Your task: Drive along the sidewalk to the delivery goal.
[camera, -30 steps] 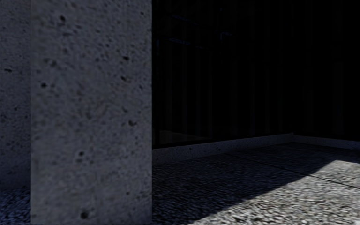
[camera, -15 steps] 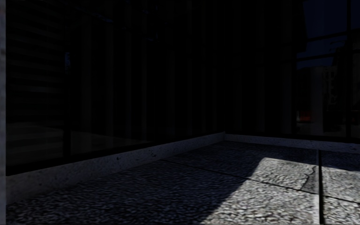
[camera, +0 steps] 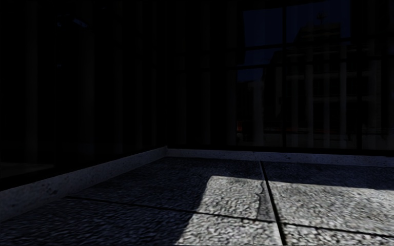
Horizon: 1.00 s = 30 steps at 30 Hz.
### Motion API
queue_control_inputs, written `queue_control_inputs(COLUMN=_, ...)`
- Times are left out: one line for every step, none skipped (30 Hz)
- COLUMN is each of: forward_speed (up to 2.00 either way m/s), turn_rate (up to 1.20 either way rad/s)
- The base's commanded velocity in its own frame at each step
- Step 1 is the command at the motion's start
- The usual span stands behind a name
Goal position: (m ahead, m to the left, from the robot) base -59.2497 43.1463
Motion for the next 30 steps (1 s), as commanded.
queue_control_inputs(forward_speed=1.12, turn_rate=-0.81)
queue_control_inputs(forward_speed=1.12, turn_rate=-0.8)
queue_control_inputs(forward_speed=1.12, turn_rate=-0.8)
queue_control_inputs(forward_speed=1.12, turn_rate=-0.8)
queue_control_inputs(forward_speed=1.12, turn_rate=-0.8)
queue_control_inputs(forward_speed=1.12, turn_rate=-0.8)
queue_control_inputs(forward_speed=1.12, turn_rate=-0.8)
queue_control_inputs(forward_speed=1.12, turn_rate=-0.79)
queue_control_inputs(forward_speed=1.12, turn_rate=-0.78)
queue_control_inputs(forward_speed=1.12, turn_rate=-0.77)
queue_control_inputs(forward_speed=1.12, turn_rate=-0.77)
queue_control_inputs(forward_speed=1.12, turn_rate=-0.72)
queue_control_inputs(forward_speed=1.12, turn_rate=-0.72)
queue_control_inputs(forward_speed=1.12, turn_rate=-0.68)
queue_control_inputs(forward_speed=1.12, turn_rate=-0.66)
queue_control_inputs(forward_speed=1.12, turn_rate=-0.65)
queue_control_inputs(forward_speed=1.12, turn_rate=-0.65)
queue_control_inputs(forward_speed=1.12, turn_rate=-0.65)
queue_control_inputs(forward_speed=1.12, turn_rate=-0.65)
queue_control_inputs(forward_speed=1.12, turn_rate=-0.65)
queue_control_inputs(forward_speed=1.12, turn_rate=-0.65)
queue_control_inputs(forward_speed=1.12, turn_rate=-0.65)
queue_control_inputs(forward_speed=1.12, turn_rate=-0.65)
queue_control_inputs(forward_speed=1.12, turn_rate=-0.65)
queue_control_inputs(forward_speed=1.12, turn_rate=-0.65)
queue_control_inputs(forward_speed=1.12, turn_rate=-0.65)
queue_control_inputs(forward_speed=1.12, turn_rate=-0.65)
queue_control_inputs(forward_speed=1.12, turn_rate=-0.7)
queue_control_inputs(forward_speed=1.12, turn_rate=-0.73)
queue_control_inputs(forward_speed=1.12, turn_rate=-0.73)
